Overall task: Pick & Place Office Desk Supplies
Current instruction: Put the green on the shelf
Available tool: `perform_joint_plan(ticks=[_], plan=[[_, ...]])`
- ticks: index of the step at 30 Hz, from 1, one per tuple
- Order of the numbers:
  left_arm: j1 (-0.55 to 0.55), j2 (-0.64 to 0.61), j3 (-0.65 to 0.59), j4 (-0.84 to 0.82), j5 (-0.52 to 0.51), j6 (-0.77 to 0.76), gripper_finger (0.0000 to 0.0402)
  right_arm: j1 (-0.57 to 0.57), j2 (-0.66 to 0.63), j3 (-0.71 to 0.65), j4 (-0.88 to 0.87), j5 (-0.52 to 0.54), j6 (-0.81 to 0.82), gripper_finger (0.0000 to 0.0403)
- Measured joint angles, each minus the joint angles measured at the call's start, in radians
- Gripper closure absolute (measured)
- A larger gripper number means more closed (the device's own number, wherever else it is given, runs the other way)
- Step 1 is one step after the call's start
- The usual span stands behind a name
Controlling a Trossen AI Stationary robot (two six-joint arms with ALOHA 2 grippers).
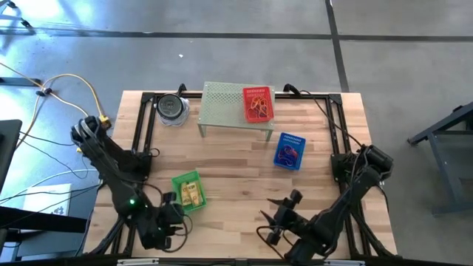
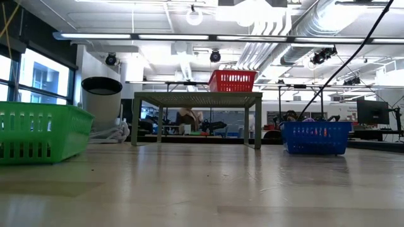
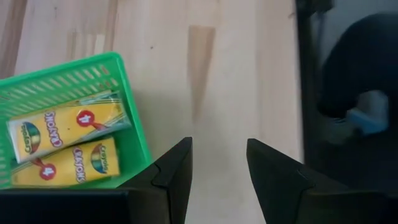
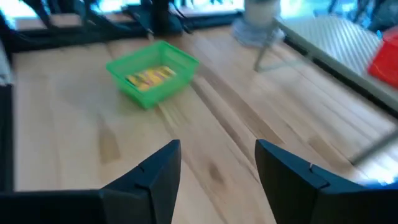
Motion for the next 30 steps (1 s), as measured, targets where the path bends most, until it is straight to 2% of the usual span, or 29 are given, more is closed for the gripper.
perform_joint_plan(ticks=[5,10,16,21,30], plan=[[0.001,0.084,0.0,-0.012,-0.026,0.008,0.0254,0.008,0.0,0.0,0.207,0.099,-0.25,0.0208],[-0.007,0.127,-0.001,-0.055,-0.076,-0.002,0.0254,0.01,0.0,0.0,0.325,0.074,-0.423,0.0208],[-0.007,0.129,-0.001,-0.079,-0.14,-0.058,0.0254,0.001,0.001,0.0,0.334,0.056,-0.413,0.0208],[-0.007,0.135,-0.012,-0.089,-0.15,-0.135,0.0254,-0.006,0.001,0.0,0.338,0.063,-0.432,0.0208],[-0.006,0.25,-0.013,-0.086,-0.231,-0.165,0.0254,-0.013,0.002,0.0,0.337,0.055,-0.45,0.0208]])
